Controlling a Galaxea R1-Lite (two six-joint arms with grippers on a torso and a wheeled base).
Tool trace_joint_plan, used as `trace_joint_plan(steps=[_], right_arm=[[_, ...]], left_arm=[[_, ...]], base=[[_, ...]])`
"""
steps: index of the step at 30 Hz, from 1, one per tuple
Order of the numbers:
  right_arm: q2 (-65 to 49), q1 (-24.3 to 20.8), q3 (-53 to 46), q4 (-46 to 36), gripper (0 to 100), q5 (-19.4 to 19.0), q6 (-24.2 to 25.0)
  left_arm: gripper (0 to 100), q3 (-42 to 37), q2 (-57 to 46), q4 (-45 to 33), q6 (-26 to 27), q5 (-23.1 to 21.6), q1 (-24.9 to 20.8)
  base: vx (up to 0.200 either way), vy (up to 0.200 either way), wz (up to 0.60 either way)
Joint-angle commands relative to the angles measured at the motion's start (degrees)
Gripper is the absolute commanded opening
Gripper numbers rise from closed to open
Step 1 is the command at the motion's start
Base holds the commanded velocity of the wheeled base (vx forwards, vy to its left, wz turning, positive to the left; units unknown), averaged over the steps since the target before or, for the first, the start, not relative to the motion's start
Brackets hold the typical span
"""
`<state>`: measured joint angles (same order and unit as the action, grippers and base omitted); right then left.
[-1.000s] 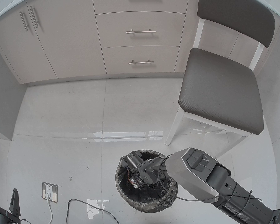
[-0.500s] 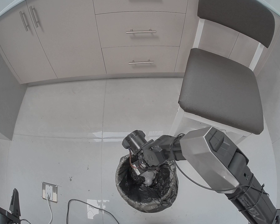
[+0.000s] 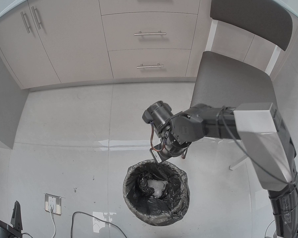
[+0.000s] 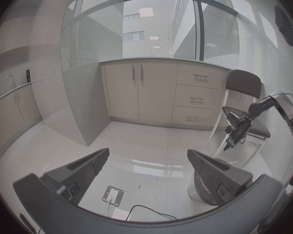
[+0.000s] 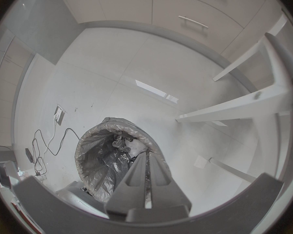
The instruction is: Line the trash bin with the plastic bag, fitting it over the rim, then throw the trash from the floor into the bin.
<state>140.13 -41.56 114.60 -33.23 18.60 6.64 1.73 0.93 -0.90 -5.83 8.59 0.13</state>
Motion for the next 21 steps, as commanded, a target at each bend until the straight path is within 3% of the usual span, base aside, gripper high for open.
trace_joint_plan(steps=[1,8,12,16,21], right_arm=[[-9.61,1.92,-0.01,-4.3,0,0.21,-0.14],[-19.11,4.03,-0.01,-10.54,0,2.75,-3.04],[-24.47,4.47,-0.01,-11.94,0,3.19,-4.89],[-29.74,5.35,-0.01,-13.61,0,3.19,-7.35],[-35.54,7.37,-0.01,-15.64,0,3.19,-9.02]], left_arm=[[100,-0.06,-0.93,-0.06,0.03,-0.07,0.04],[100,-0.41,-0.93,0.37,0.11,-1.48,0.04],[100,-0.41,-0.93,0.64,3.1,-7.19,-0.05],[100,-0.41,-0.93,0.55,4.6,-9.3,-0.05],[100,-0.15,-0.93,0.46,2.75,-8.86,-0.05]], base=[[0.0,0.0,0.0],[0.0,0.0,0.0],[0.0,0.0,0.0],[0.0,0.0,0.0],[0.0,0.0,0.0]])
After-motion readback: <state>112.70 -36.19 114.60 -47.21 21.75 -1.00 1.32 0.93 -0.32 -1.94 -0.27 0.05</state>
